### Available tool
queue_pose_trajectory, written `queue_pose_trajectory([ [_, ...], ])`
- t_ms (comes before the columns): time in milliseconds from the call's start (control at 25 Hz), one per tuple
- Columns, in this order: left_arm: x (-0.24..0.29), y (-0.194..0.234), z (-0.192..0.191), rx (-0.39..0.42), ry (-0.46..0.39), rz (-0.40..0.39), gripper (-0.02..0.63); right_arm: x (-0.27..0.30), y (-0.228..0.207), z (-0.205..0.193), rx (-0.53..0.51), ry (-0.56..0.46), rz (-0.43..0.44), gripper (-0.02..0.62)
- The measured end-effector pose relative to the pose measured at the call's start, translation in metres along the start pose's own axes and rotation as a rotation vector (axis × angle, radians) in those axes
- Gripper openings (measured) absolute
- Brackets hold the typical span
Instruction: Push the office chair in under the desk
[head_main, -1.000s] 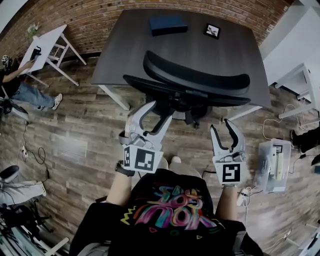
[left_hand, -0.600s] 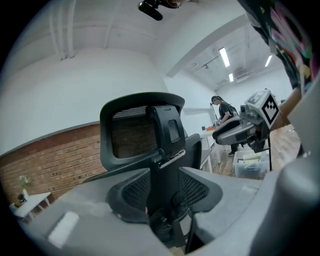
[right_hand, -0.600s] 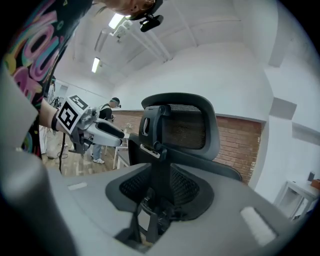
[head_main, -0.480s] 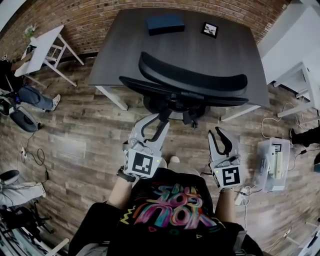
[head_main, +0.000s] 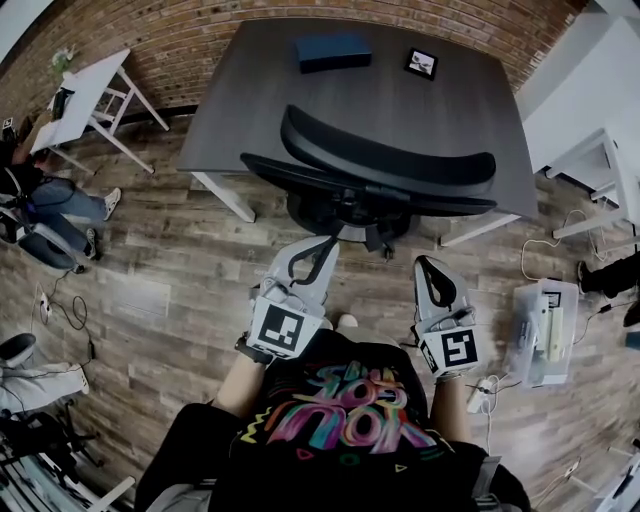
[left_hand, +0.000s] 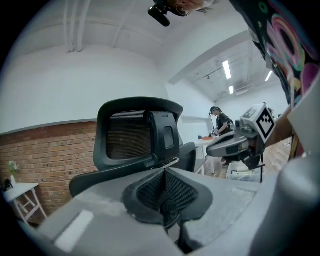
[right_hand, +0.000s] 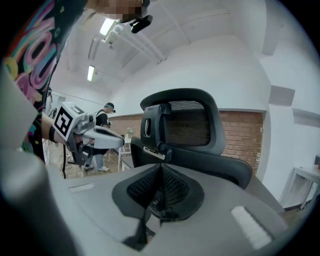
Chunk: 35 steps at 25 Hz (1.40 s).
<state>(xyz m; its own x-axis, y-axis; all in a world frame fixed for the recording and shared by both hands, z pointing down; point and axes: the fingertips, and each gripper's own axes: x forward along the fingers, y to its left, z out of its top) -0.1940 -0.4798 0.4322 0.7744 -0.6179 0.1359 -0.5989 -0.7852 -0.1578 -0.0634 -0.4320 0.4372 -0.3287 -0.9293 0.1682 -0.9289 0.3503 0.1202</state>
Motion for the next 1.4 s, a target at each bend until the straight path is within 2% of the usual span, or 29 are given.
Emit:
queue_pose_trajectory([
  [120, 0.001, -0.001, 0.005, 0.01, -0.013, -0.016, 0.002, -0.001, -0.007, 0.009, 0.081, -0.044, -0.009, 0.002],
  [320, 0.002, 0.0, 0.008, 0.008, -0.015, -0.015, 0.002, -0.002, -0.012, 0.012, 0.135, -0.065, -0.006, 0.0],
  [880, -0.005, 0.008, 0.005, -0.016, -0.006, 0.019, 0.002, -0.007, -0.011, 0.005, 0.127, -0.044, -0.025, 0.0],
  [1400, -0.003, 0.001, 0.005, -0.015, -0.012, 0.01, 0.002, -0.014, -0.004, 0.009, 0.114, -0.057, 0.012, 0.0],
])
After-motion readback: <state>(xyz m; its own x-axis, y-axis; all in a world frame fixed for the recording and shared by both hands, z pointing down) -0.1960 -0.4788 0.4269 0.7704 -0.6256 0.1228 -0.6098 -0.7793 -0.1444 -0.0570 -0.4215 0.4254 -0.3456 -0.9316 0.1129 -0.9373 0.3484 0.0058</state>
